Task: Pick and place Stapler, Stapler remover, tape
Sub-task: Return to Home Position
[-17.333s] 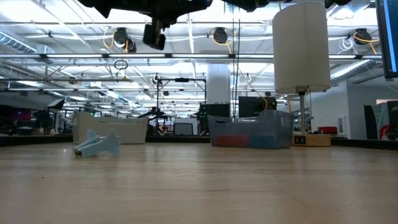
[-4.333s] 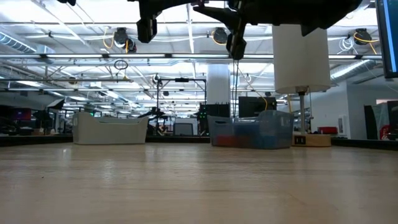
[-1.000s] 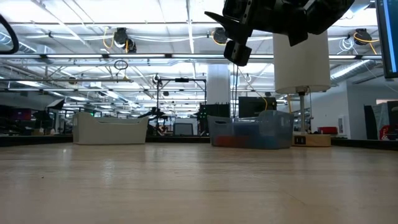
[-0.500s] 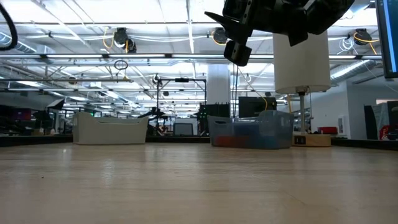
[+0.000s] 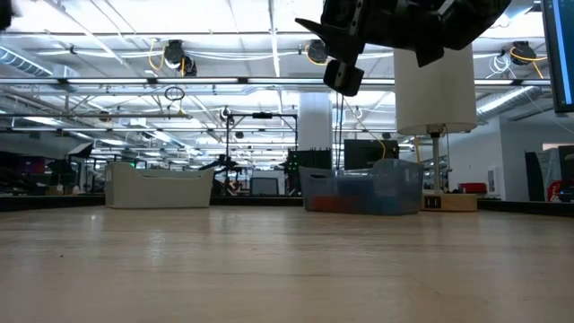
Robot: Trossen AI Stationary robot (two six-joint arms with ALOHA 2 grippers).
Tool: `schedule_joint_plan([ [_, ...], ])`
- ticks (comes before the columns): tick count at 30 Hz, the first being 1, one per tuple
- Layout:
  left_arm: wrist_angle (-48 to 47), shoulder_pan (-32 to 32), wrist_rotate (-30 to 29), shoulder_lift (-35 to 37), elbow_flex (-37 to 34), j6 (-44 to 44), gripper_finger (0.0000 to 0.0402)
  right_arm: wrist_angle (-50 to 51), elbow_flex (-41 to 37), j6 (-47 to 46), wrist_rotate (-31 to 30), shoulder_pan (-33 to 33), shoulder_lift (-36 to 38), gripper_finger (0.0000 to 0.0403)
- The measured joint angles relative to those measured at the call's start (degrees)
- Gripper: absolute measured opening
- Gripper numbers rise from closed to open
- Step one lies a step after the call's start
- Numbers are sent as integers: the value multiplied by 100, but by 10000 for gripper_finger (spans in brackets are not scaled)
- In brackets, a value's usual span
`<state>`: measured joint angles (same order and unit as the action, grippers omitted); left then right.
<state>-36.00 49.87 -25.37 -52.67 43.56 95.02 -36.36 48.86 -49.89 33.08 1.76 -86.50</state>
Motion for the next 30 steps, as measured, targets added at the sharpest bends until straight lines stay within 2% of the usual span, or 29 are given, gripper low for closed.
schedule_joint_plan([
  [3,3,-14,-836,290,3,-808,152,-13,0,-156,-78,28,0,153],
  [6,30,-156,-1106,383,3,-1514,152,-49,0,176,-172,39,0,153],
  [13,780,-823,-905,75,3,-3383,152,-479,0,1810,-127,-292,129,153],
  [17,1330,-1470,-787,124,3,-4796,152,134,-41,2229,-244,-345,418,153],
  [20,1368,-1992,-375,429,2,-5595,152,945,-166,2419,-456,-256,839,153],
  [24,1287,-2561,276,993,1,-6495,152,1452,-426,2599,-501,-96,1498,153],
  [27,1025,-2819,427,1495,0,-6885,152,1638,-701,2680,-541,-4,2109,153],
  [30,633,-2917,433,2033,1,-7012,152,1781,-1097,2685,-883,16,2778,153],
])
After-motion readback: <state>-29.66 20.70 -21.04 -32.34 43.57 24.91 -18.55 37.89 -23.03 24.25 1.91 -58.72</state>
